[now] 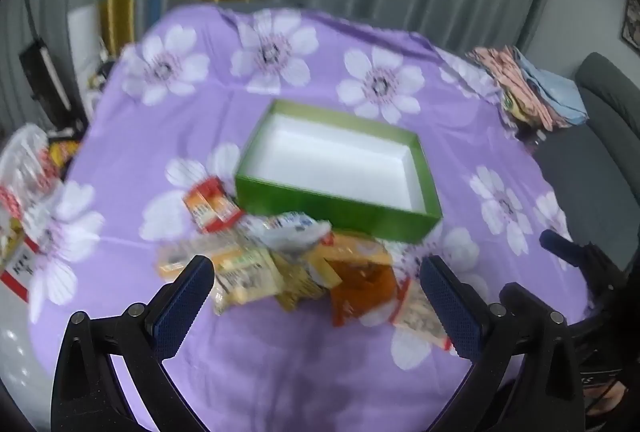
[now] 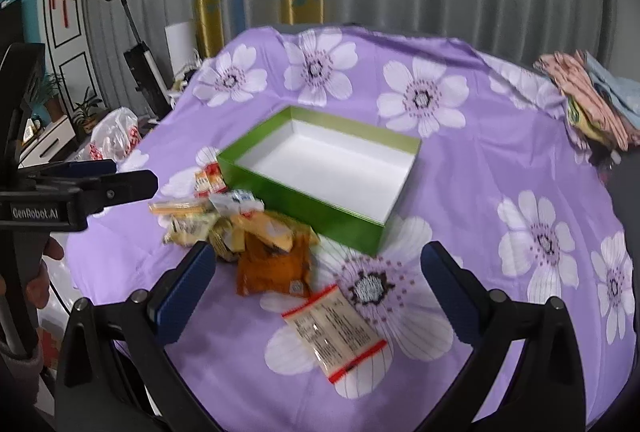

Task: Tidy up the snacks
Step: 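Reach the right gripper toward the white-and-red biscuit packet, then grasp the white-and-red biscuit packet with the right gripper and lift, then carry the biscuit packet into the green box and open the right gripper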

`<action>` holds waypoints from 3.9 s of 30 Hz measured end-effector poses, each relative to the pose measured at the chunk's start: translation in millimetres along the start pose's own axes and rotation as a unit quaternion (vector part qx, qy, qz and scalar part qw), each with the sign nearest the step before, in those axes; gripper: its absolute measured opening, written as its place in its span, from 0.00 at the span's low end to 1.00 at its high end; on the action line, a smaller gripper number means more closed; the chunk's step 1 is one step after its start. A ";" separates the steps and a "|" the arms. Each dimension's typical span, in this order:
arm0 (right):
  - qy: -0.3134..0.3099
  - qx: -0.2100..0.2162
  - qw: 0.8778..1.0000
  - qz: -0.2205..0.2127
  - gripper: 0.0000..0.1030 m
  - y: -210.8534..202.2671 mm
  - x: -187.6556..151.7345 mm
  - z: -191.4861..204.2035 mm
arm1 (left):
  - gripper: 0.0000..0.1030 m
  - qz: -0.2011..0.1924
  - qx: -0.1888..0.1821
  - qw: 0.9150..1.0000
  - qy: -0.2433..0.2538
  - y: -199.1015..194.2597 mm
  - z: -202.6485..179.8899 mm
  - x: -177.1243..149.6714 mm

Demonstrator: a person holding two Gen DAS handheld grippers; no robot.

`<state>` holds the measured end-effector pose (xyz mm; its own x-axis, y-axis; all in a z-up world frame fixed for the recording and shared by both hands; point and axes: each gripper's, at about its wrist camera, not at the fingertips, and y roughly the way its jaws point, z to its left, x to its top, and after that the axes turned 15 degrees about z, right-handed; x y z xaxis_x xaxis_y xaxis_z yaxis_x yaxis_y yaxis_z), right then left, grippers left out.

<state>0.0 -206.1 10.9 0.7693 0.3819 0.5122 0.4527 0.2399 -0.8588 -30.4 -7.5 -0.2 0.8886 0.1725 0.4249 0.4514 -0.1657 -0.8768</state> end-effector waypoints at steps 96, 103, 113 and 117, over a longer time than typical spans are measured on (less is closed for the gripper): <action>-0.019 0.111 0.994 -0.002 0.19 128.3 73.2 -29.2 | 0.32 0.045 -0.094 0.994 0.031 111.5 -29.5 113.2; -0.010 0.102 0.995 0.017 0.19 155.7 86.9 -34.8 | 0.32 0.065 -0.087 0.994 0.023 143.8 -25.4 131.7; 0.024 0.102 0.994 0.016 0.27 164.1 90.2 -44.2 | 0.60 0.080 -0.068 0.994 0.022 167.9 -25.8 141.3; 0.029 0.102 0.994 0.007 0.35 152.0 83.8 -47.6 | 0.78 0.079 -0.065 0.995 0.007 163.6 -13.8 138.3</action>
<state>154.8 -180.1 -77.3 0.8021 0.3370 0.4930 0.3446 0.4130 -0.8430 167.5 -24.2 -81.8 0.9502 0.1216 0.2870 0.3112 -0.3134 -0.8972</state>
